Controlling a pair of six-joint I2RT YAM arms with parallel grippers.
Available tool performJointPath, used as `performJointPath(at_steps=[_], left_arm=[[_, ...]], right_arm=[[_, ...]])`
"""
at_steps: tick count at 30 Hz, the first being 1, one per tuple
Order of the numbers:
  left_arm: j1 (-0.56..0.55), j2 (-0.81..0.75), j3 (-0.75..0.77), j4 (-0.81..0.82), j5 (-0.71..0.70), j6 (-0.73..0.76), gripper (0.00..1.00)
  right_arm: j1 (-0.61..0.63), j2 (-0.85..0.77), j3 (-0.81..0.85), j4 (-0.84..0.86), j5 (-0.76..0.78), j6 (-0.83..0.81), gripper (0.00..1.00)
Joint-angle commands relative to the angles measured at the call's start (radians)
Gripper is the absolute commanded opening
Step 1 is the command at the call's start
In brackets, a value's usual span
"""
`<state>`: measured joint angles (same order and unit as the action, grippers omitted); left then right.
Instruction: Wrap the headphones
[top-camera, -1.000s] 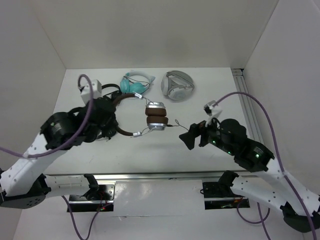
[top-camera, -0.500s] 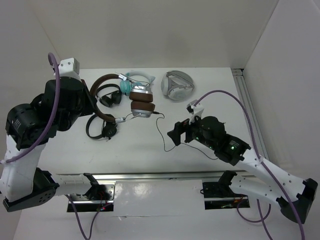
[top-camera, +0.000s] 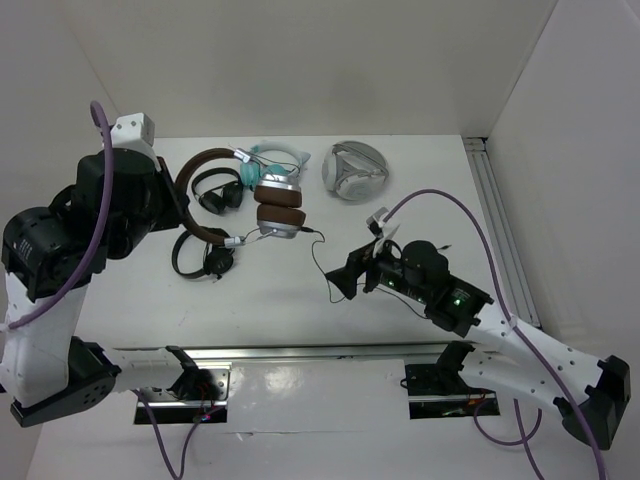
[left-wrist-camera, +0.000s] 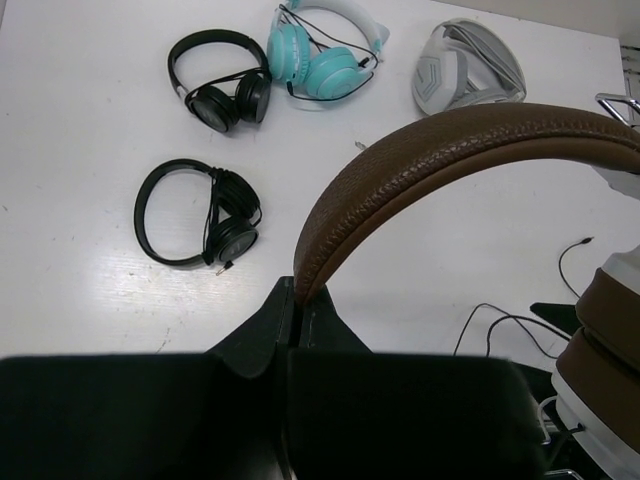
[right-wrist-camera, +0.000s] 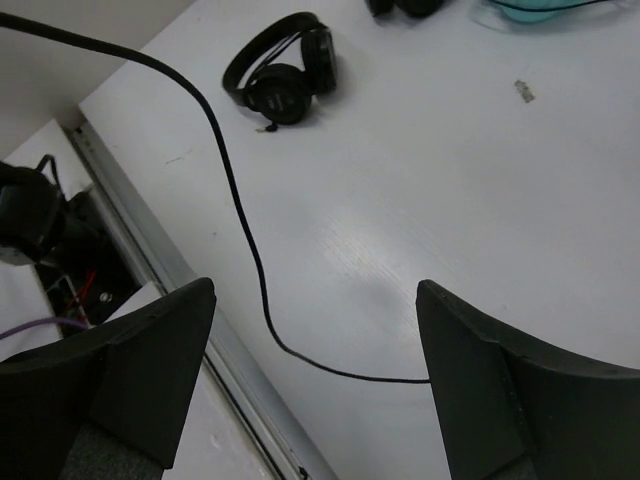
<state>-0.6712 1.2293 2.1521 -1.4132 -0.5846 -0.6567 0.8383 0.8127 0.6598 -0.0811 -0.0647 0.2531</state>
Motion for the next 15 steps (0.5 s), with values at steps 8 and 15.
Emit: performJointPath(at_steps=[8,15], left_arm=[[0.007,0.004,0.045,0.063,0.057,-0.004,0.0],[0.007,0.004,0.045,0.063,0.057,-0.014,0.0]], right_arm=[[0.07,0.095,-0.065,0.167,-0.058,-0.015,0.74],[0.079,0.095,-0.103,0.198,-0.009,-0.015,0.17]])
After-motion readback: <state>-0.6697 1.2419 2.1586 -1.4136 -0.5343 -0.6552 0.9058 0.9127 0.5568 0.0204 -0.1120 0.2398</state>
